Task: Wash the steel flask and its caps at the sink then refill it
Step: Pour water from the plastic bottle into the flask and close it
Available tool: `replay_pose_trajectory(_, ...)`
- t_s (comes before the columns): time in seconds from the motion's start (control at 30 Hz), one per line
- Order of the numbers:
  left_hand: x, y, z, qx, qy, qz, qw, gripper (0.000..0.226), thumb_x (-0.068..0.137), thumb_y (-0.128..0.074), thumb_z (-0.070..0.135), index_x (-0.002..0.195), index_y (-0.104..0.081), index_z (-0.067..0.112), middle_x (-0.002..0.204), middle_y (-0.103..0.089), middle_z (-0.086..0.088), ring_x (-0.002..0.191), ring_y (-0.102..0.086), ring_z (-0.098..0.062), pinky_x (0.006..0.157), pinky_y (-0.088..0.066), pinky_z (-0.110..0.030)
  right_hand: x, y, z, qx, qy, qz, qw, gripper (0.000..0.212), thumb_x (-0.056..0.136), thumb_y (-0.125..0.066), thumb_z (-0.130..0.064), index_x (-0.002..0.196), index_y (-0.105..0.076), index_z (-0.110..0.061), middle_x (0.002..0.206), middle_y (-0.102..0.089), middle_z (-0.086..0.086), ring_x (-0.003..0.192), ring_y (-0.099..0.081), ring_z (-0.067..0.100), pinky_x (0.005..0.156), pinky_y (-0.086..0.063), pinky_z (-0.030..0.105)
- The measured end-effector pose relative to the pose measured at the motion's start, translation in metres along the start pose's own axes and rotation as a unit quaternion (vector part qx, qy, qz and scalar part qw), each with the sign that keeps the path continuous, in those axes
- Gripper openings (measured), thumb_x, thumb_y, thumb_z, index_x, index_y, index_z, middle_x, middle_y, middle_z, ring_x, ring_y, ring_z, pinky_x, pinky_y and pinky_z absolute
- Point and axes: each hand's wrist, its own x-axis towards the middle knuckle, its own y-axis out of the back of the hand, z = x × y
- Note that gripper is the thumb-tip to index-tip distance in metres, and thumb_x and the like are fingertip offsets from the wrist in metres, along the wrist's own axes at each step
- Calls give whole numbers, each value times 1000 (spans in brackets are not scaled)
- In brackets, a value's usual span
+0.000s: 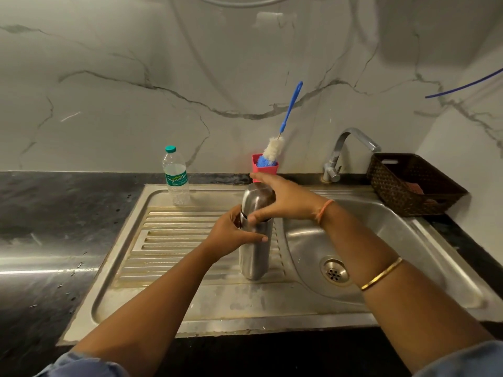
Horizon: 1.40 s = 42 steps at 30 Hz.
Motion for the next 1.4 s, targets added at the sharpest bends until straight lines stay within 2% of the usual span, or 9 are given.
replay_pose_trajectory(0.17, -1, -2, 3, -7, 1, 16, 1000, 56, 65, -85, 14, 106, -54, 37, 98, -64, 16, 92, -60, -3, 69, -44, -11, -4, -20, 13, 202, 13, 76, 976, 71, 77, -75, -20, 139, -39, -21, 137, -46, 5, 125, -46, 24, 101, -45, 38)
replay_pose_trajectory(0.33, -3, -32, 0, 55, -14, 157, 986, 42, 69, -81, 23, 99, -52, 28, 88, -62, 7, 81, -61, -11, 66, -50, -22, -1, -56, 1, -96, -64, 318, 941, 72, 79, -66, -51, 137, -37, -21, 133, -52, 2, 121, -49, 23, 106, -33, 39)
replay_pose_trajectory(0.57, 4, -18, 0, 24, -17, 74, 997, 62, 60, -88, 24, 114, -58, 27, 99, -67, 11, 93, -63, -6, 74, -49, -19, -3, 4, 19, 139, 19, -43, 989, 96, 79, -73, -12, 150, -10, -25, 154, -20, 5, 140, -25, 24, 111, -31, 37)
replay_pose_trajectory(0.73, 6, -21, 0, 29, -14, 96, 995, 57, 60, -88, 25, 109, -59, 26, 96, -66, 12, 90, -62, -4, 72, -48, -18, 6, -14, 14, -33, -27, 190, 981, 70, 67, -79, -46, 123, -42, -24, 124, -53, 0, 112, -52, 21, 99, -41, 44)
replay_pose_trajectory(0.87, 9, -16, -1, 25, -5, 62, 998, 64, 61, -87, 22, 118, -58, 22, 103, -67, 9, 96, -62, -7, 78, -51, -22, 1, -7, 26, 214, -10, -9, 977, 104, 75, -76, -18, 148, -4, -30, 155, -16, 4, 138, -27, 27, 112, -31, 45)
replay_pose_trajectory(0.93, 10, -14, -1, 22, -3, 57, 998, 69, 60, -88, 22, 121, -57, 22, 106, -67, 8, 99, -62, -9, 84, -52, -26, -2, 1, 32, 219, 26, -51, 974, 95, 79, -71, -7, 149, -10, -28, 154, -21, 5, 139, -28, 26, 111, -33, 42)
replay_pose_trajectory(1.13, 10, -21, -3, 33, -8, 85, 996, 61, 61, -88, 25, 115, -60, 22, 99, -68, 8, 92, -63, -6, 75, -52, -21, 7, -22, 19, -27, -15, 177, 984, 84, 64, -81, -47, 128, -32, -24, 131, -45, 3, 119, -48, 24, 99, -43, 46)
replay_pose_trajectory(1.27, 11, -17, -3, 39, -3, 62, 997, 64, 58, -88, 26, 115, -59, 27, 100, -68, 10, 95, -63, -7, 76, -51, -21, -1, 8, 20, 71, 17, -54, 996, 110, 75, -77, -21, 148, 4, -32, 158, -4, 1, 143, -14, 26, 114, -26, 44)
replay_pose_trajectory(1.4, 11, -16, 1, 44, -1, 52, 998, 66, 59, -89, 25, 116, -54, 31, 101, -63, 17, 94, -59, -1, 73, -45, -14, 4, 32, 12, -59, 73, -87, 992, 77, 79, -69, -5, 143, -34, -30, 144, -39, -2, 129, -40, 20, 102, -39, 30)
